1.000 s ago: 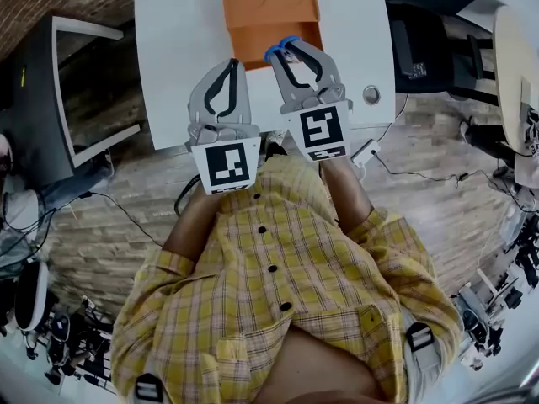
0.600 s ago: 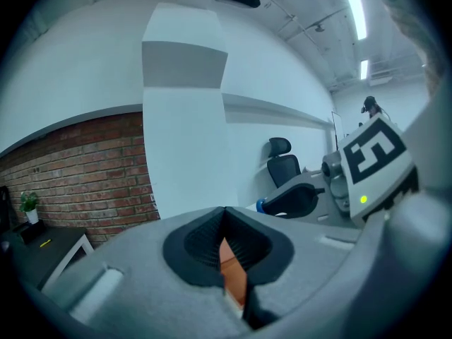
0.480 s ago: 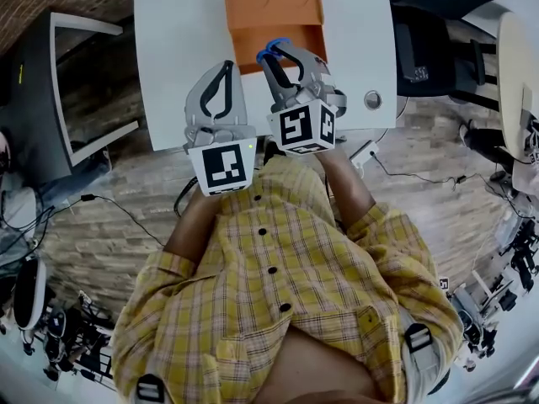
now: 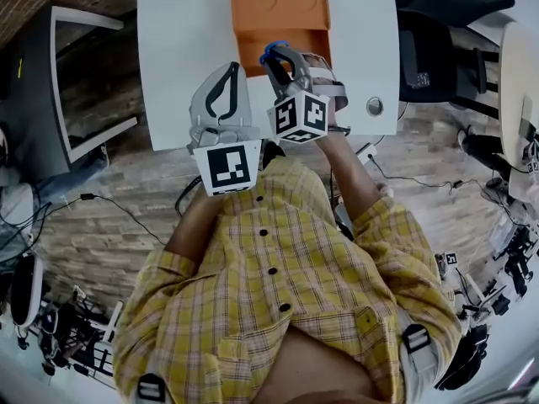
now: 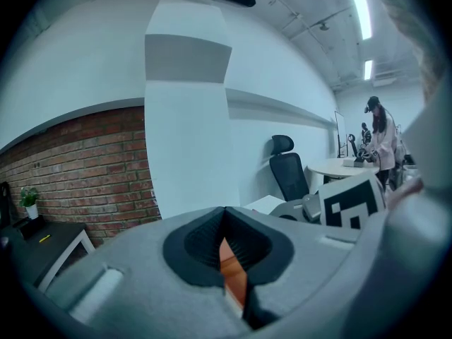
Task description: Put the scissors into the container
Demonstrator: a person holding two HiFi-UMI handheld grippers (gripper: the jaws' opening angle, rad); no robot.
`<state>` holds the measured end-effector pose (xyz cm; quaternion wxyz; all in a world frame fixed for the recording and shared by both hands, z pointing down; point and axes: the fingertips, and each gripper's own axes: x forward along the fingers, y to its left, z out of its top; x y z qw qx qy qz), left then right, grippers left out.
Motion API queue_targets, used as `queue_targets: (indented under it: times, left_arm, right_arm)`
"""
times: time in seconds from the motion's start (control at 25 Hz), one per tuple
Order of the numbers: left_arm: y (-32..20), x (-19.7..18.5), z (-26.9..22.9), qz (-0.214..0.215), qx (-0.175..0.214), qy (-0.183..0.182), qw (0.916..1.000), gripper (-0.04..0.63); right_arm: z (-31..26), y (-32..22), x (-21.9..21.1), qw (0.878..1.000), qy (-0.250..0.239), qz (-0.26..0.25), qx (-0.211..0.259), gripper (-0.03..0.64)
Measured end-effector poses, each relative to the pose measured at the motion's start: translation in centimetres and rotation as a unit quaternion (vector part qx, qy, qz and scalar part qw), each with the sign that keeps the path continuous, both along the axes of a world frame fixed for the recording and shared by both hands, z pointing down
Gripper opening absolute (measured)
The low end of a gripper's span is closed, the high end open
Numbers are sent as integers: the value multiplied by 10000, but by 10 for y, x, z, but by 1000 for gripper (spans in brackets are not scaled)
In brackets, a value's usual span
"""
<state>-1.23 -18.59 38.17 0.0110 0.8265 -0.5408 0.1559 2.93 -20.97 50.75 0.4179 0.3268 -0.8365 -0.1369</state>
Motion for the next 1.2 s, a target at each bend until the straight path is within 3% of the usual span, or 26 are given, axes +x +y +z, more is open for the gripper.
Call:
queue_targets:
  times: [0.24, 0.76, 1.2]
  left_arm:
    - [-5, -5, 5, -55, -34, 21, 10000, -3]
    - [-7, 0, 18, -27, -95, 32, 9999, -3]
    - [-5, 0, 21, -14, -151, -52, 9999, -3]
  right_arm:
    - [33, 0, -4, 9970, 628, -424, -145, 84]
    - [81, -1, 1, 9894, 1172, -708, -476, 84]
    - [102, -8, -7, 9842, 1344, -898, -730, 84]
